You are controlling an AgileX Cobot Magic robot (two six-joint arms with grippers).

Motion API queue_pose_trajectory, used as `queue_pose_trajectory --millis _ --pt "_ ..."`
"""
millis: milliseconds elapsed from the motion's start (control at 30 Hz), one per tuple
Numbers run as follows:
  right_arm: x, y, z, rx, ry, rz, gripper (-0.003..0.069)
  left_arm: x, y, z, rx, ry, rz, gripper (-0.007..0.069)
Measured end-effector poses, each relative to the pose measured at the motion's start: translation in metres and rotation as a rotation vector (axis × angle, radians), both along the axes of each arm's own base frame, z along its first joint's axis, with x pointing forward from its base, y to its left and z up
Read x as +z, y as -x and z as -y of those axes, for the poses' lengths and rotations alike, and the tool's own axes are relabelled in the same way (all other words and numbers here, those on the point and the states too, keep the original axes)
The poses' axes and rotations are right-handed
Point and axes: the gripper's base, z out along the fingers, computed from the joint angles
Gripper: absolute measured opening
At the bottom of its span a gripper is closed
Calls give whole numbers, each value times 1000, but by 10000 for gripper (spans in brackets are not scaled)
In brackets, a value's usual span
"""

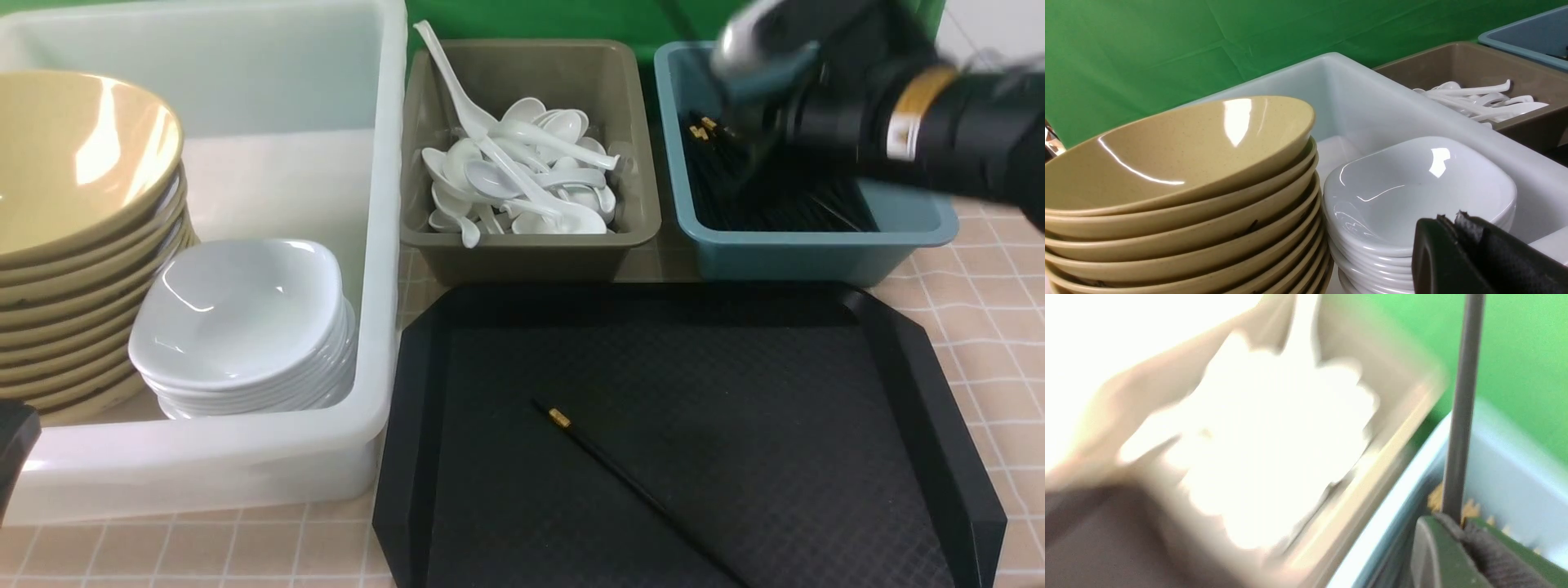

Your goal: On brown table put chopsticks spoon bowls plates into blue grey white boxes.

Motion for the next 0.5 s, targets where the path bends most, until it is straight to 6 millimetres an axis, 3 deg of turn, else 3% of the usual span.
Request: queue_pose_trajectory --millis 67,133,233,267,367,500 --pt "-9 -24 9 -59 -14 -32 89 0 0 0 0 0 0 6" --pt "-29 -51 24 -161 7 -160 127 0 0 0 0 0 0 6" --pt "-43 -61 32 -213 61 -265 178 0 0 0 0 0 0 6" --pt "-47 -62 32 -231 134 -352 235 0 0 0 0 0 -1 6" --pt "-46 -51 19 -223 207 -460 299 0 0 0 0 2 -1 6" --pt "-51 -15 -18 -133 298 -652 337 0 0 0 0 2 -1 6"
